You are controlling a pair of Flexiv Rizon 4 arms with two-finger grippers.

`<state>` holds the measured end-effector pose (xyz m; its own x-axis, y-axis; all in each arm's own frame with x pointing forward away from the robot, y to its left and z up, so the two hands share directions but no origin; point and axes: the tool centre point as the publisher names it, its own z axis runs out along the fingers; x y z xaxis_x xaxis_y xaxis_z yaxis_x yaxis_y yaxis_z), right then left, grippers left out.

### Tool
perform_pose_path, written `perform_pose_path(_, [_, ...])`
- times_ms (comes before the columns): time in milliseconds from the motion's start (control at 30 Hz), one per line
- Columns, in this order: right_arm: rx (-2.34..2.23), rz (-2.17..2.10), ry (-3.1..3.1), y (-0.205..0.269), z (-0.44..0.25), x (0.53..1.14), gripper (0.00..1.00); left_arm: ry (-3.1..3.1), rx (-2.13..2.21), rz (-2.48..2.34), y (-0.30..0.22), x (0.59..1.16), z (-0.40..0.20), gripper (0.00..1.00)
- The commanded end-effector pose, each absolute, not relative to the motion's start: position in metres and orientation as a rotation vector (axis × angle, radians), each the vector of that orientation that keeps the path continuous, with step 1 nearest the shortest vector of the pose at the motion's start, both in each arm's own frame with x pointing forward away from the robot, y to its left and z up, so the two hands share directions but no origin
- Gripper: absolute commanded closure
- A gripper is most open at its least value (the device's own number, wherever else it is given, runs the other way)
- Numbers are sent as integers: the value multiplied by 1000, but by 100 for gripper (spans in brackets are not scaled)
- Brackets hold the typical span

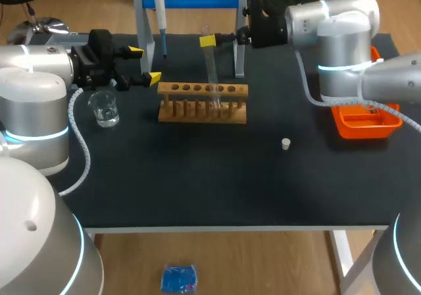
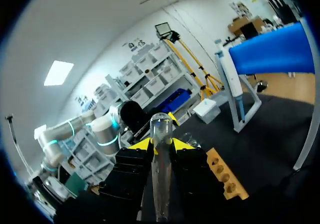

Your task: Invert the test tube, pick up the pipette, mount the tip to pipette, aspirate from beaker and dispense into the tube, eject the tip, return the pipette, and cap with the stopper.

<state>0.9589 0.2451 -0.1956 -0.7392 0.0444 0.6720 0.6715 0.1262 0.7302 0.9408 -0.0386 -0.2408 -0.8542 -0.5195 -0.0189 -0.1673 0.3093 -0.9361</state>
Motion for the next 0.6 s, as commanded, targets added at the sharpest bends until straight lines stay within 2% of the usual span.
perform_pose_path(33, [-1102,-1235,-1446,244,-195,968,100,2262,-616,-1562,-38,941,-242,0])
perform_pose_path(600, [-1207,-1197,-1260,222,-195,973,100,2262,-616,-1562,-38,941,-242,0])
